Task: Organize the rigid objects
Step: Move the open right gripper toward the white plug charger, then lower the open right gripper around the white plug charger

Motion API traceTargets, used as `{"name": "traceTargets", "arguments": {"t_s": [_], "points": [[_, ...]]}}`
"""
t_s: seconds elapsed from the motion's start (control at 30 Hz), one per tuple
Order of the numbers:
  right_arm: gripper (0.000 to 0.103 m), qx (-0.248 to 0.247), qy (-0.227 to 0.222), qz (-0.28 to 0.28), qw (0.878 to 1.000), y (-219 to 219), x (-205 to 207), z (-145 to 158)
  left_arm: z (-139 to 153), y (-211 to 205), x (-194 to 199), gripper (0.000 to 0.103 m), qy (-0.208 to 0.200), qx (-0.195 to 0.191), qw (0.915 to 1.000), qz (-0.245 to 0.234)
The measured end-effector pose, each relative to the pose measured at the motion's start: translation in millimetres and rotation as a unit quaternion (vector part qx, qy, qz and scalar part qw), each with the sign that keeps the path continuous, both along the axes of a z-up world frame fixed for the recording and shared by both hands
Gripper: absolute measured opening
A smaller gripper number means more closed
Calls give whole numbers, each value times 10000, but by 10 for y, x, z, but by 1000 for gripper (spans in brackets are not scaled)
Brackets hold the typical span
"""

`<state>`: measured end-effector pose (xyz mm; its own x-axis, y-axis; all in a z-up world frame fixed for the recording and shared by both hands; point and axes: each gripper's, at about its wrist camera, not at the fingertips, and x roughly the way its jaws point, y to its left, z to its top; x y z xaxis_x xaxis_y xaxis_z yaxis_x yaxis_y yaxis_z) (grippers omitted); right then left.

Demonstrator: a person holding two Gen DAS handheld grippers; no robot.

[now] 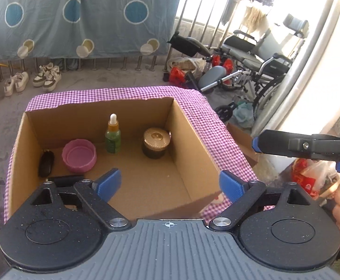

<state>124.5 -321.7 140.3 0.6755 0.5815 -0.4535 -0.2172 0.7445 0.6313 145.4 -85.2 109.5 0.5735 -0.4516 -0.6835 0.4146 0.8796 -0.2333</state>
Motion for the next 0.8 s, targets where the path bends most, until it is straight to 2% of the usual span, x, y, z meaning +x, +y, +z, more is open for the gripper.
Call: {"name": "traceTargets", "arguments": {"t_s": [0.17,0.33,0.4,0.5,0.63,0.67,0.77,0.8], "points": [[50,659,256,-243,9972,9,-529,-373,-155,320,-415,94,-78,155,9997,152],[51,1061,888,-271,9900,243,-618,-828,-490,477,-651,94,-104,281,9990,321],[51,1019,1134,-189,9881,369,-544,-941,-639,483,-682,94,-133,439,9979,448],[51,787,1232,-22,9893,582,-457,-993,-825,456,-732,94,-274,768,9950,578],[51,565,1381,182,9886,833,-264,-1058,-1052,431,-716,91,-403,842,9935,651],[51,507,1430,230,9882,906,-204,-1081,-1105,437,-707,89,-447,871,9929,676],[51,383,1562,362,9863,1096,-40,-1182,-1273,439,-634,75,-431,1064,9906,745],[51,335,1606,393,9857,1161,14,-1213,-1310,442,-611,74,-413,1070,9906,743]]}}
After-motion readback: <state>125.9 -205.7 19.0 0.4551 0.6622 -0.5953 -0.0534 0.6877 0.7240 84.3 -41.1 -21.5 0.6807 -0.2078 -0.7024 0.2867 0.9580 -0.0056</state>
